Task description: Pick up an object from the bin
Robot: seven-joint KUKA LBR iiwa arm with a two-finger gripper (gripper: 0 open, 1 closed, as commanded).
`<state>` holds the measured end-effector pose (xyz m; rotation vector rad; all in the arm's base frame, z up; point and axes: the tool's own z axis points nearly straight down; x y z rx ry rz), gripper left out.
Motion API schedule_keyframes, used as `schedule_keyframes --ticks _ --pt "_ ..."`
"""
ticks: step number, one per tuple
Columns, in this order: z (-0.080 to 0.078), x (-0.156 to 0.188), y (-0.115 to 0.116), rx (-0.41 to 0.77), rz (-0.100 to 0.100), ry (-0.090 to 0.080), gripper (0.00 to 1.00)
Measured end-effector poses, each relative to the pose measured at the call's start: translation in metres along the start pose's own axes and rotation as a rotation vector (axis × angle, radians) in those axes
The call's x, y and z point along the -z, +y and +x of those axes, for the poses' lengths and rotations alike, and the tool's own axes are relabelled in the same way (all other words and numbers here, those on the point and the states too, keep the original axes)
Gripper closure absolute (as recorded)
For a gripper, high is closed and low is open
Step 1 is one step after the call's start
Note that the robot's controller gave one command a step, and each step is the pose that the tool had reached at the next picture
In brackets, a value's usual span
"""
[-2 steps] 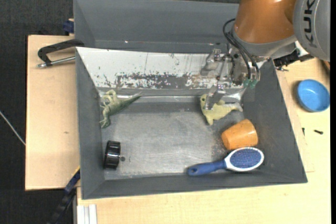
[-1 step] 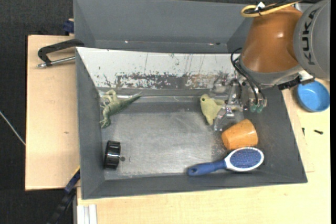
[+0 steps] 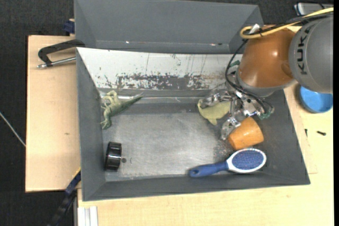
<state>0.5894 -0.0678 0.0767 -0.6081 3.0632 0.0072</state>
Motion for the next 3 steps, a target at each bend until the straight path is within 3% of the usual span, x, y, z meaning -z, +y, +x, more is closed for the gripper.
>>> schedule_keyframes --ticks 1,2,3 --pt "-0.003 0.003 -0.002 0.0 0.007 -0.013 1.0" --pt "-0.017 0.122 0.009 0.02 0.006 0.005 1.0" --pt "-0.013 0.173 0.014 0.012 0.006 0.007 1.0"
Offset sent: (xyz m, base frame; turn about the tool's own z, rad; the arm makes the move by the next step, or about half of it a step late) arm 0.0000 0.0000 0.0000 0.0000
